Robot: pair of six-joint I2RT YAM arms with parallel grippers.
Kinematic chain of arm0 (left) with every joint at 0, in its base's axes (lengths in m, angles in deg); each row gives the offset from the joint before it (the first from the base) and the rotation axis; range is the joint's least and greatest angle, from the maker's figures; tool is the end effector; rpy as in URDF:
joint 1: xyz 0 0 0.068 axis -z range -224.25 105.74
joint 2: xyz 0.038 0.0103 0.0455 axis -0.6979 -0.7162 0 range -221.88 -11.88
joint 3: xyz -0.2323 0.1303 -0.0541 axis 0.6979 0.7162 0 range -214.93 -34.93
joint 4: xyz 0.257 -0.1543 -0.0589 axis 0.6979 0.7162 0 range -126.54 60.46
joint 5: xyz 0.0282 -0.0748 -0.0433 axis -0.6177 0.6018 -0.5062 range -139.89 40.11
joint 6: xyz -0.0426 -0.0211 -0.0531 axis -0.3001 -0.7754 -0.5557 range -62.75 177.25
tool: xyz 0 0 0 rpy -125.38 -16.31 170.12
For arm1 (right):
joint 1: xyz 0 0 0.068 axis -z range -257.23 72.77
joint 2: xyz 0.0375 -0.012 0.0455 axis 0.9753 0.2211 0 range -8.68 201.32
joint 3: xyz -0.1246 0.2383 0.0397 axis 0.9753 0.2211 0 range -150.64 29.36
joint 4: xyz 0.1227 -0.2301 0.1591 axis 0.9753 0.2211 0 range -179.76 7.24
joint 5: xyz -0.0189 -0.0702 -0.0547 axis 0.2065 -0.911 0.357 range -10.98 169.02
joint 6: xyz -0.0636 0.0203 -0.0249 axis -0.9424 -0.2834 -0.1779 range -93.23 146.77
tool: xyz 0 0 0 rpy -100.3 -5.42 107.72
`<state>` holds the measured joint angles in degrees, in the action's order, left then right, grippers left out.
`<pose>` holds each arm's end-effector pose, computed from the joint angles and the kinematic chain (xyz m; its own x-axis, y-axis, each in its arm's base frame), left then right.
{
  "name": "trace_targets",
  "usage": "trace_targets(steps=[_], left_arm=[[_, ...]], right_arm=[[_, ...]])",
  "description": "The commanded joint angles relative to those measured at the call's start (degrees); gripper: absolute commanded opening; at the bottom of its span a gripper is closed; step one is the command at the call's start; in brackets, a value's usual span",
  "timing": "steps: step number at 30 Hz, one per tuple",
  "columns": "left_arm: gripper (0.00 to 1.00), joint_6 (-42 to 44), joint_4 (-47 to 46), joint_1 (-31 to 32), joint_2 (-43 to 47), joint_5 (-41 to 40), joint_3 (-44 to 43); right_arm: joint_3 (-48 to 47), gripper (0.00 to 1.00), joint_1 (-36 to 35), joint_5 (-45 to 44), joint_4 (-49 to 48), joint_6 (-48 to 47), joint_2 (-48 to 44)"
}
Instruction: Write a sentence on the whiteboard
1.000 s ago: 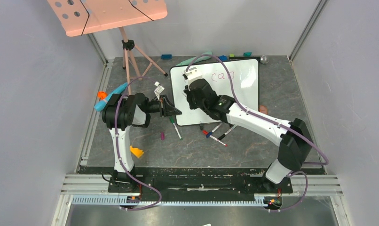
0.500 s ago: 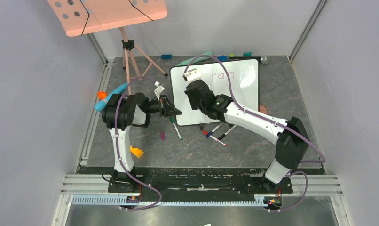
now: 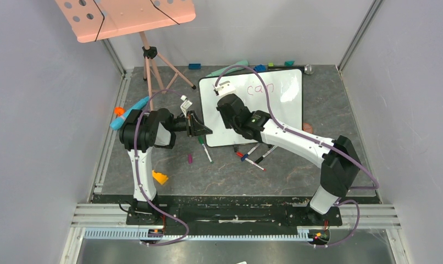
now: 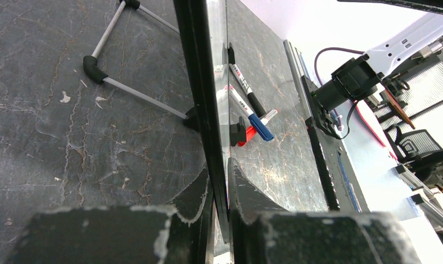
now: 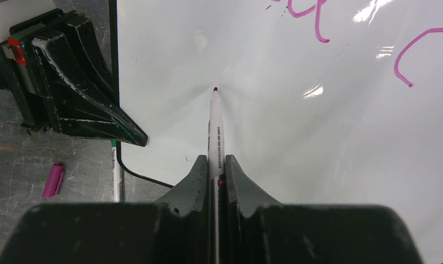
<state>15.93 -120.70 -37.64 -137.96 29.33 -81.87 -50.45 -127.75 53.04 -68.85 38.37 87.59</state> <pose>0.3643 -0.1002 0.0585 -0.5907 -0.0559 -0.8049 0.8037 0.0482 -0.5931 0.3034 0.3279 0.2729 -0.4730 -0.2902 -0.8319 -0.3855 0.9172 -0.1008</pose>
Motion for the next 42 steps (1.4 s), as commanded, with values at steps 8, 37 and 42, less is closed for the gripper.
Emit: trace_targets(steps=[8, 37, 42], left_arm=[[0.02, 3.57, -5.05, 0.05, -1.27, 0.60, -1.49], [0.02, 3.43, -5.05, 0.07, -1.37, 0.76, -1.67], [0.02, 3.41, -5.05, 0.07, -1.36, 0.78, -1.67]], right_arm=[[-2.88, 0.00, -0.19, -6.87, -0.36, -1.99, 0.96], [0.30, 0.00, -0.11, -1.06, 0.25, -4.07, 1.45], [0.87, 0.00, -0.13, -4.07, 0.81, -4.95, 0.46]])
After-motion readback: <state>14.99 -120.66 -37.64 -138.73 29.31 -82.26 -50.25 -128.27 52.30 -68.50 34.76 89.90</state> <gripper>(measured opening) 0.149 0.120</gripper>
